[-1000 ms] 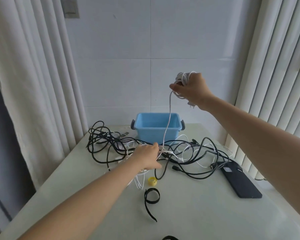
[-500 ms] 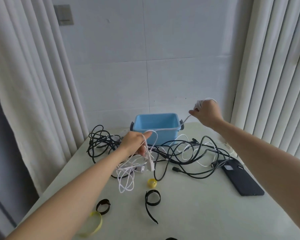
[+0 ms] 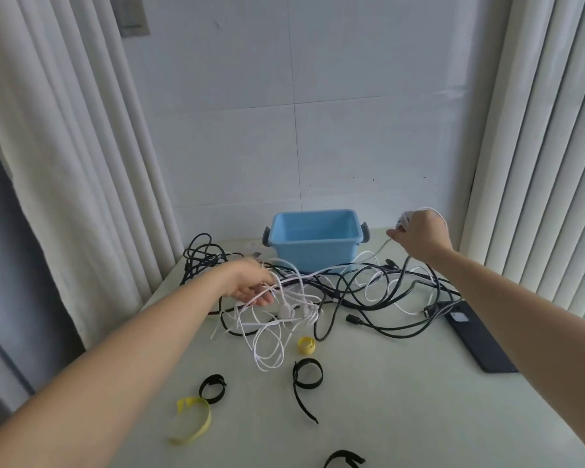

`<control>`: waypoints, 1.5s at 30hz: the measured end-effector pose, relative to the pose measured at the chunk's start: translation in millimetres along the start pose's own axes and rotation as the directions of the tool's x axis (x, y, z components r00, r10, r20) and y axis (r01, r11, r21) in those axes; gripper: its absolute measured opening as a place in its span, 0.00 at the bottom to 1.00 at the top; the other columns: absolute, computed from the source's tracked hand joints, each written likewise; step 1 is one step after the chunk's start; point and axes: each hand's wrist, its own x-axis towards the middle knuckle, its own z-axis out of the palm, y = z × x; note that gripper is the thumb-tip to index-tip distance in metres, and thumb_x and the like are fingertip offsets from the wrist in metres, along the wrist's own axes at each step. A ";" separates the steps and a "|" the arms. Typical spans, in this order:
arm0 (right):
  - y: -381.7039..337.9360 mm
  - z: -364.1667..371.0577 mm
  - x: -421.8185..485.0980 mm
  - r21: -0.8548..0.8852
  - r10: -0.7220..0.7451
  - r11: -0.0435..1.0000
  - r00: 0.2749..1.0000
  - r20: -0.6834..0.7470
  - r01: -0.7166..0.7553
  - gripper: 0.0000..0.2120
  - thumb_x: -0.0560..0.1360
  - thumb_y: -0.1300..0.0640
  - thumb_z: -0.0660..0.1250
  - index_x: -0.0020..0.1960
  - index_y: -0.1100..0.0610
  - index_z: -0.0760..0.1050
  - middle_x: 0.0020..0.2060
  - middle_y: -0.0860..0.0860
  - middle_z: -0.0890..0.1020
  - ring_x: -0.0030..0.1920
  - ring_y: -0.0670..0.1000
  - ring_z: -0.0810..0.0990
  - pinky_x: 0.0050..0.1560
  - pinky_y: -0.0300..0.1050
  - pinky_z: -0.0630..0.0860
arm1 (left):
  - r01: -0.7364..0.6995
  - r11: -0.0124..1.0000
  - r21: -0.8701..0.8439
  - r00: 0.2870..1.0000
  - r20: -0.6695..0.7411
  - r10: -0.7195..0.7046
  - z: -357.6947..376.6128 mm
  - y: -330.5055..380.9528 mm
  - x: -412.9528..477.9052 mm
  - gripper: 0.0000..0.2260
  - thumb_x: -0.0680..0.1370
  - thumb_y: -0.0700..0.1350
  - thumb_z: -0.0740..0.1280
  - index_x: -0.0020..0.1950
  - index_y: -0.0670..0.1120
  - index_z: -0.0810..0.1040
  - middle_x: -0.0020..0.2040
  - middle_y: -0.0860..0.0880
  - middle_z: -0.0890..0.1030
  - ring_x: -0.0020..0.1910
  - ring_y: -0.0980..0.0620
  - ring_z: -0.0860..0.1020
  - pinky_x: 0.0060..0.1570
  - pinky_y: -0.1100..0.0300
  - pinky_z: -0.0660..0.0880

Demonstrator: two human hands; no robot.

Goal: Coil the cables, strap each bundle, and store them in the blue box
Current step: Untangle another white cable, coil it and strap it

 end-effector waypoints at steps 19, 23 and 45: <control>-30.3 20.5 -17.1 0.075 -0.073 0.995 0.996 0.051 0.069 0.24 0.74 0.51 0.74 0.29 0.56 0.64 0.28 0.49 0.69 0.29 0.48 0.65 0.28 0.42 0.62 | 0.066 0.993 -0.094 0.995 0.082 -0.058 6.9 1.4 -7.6 0.27 0.85 0.55 0.52 0.59 0.34 0.81 0.47 0.40 0.87 0.46 0.44 0.86 0.37 0.61 0.80; -40.1 17.1 -17.4 0.150 -0.088 0.985 0.995 0.035 0.082 0.22 0.73 0.54 0.74 0.29 0.56 0.64 0.28 0.51 0.70 0.30 0.51 0.67 0.28 0.42 0.63 | -0.138 0.981 0.135 0.973 0.204 0.108 26.8 5.3 -11.6 0.17 0.83 0.54 0.63 0.60 0.44 0.81 0.54 0.46 0.86 0.52 0.49 0.83 0.51 0.57 0.79; -49.3 -10.2 -3.1 0.109 -0.365 0.930 0.920 0.145 0.351 0.24 0.72 0.50 0.75 0.28 0.57 0.63 0.27 0.53 0.71 0.30 0.52 0.67 0.35 0.48 0.69 | -0.682 0.667 -0.299 0.641 -0.684 0.348 -22.7 25.5 -18.4 0.11 0.82 0.47 0.66 0.43 0.48 0.84 0.25 0.57 0.65 0.28 0.57 0.63 0.31 0.62 0.63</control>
